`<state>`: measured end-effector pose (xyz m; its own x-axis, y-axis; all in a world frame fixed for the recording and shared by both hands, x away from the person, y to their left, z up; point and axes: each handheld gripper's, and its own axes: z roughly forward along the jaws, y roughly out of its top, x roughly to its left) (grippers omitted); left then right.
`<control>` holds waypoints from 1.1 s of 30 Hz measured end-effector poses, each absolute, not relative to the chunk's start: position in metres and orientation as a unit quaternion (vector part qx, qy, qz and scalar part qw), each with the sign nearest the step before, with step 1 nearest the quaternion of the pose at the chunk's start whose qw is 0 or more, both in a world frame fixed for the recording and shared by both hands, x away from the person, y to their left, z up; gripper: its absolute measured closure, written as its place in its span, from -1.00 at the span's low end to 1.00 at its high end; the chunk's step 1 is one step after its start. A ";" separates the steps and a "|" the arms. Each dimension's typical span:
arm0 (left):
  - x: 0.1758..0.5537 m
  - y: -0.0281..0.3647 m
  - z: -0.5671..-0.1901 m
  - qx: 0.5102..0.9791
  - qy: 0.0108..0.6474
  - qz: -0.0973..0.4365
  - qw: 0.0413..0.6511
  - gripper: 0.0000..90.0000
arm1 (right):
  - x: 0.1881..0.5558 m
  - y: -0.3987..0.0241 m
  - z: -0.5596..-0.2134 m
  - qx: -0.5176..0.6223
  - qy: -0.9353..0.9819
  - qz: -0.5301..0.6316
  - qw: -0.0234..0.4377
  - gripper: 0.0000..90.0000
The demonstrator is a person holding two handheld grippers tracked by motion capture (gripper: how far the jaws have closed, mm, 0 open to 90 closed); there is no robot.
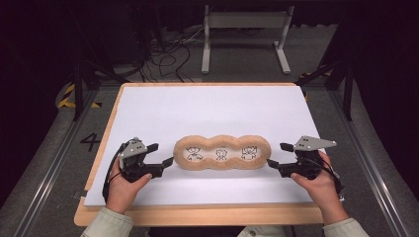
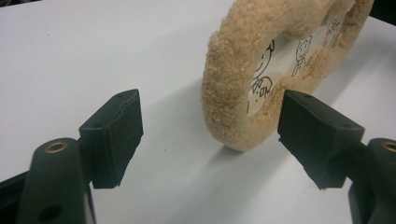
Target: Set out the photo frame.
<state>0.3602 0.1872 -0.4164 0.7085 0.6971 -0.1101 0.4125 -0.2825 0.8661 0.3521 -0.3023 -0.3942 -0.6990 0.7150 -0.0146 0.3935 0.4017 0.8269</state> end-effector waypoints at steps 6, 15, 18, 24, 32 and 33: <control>0.357 0.196 -0.418 0.787 0.357 0.146 0.481 -0.50 | 0.348 -0.312 -0.395 0.341 0.819 0.425 0.181 -0.66; 0.356 0.204 -0.421 0.788 0.365 0.140 0.476 -0.53 | 0.345 -0.330 -0.399 0.340 0.821 0.425 0.174 -0.66; 0.355 0.207 -0.423 0.787 0.370 0.137 0.474 -0.53 | 0.346 -0.338 -0.400 0.343 0.815 0.434 0.171 -0.64; 0.354 0.213 -0.427 0.786 0.376 0.136 0.471 -0.53 | 0.348 -0.348 -0.408 0.344 0.824 0.422 0.157 -0.67; 0.355 0.214 -0.436 0.792 0.400 0.143 0.439 -0.51 | 0.347 -0.355 -0.422 0.351 0.825 0.414 0.159 -0.65; 0.356 0.215 -0.438 0.793 0.402 0.142 0.436 -0.51 | 0.348 -0.356 -0.426 0.352 0.824 0.415 0.157 -0.64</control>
<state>0.3559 0.2149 -0.4379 0.6368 0.7609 -0.1246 0.5126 -0.2971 0.8055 0.3477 -0.3558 -0.4263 -0.7022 0.7112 0.0332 0.4501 0.4074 0.7946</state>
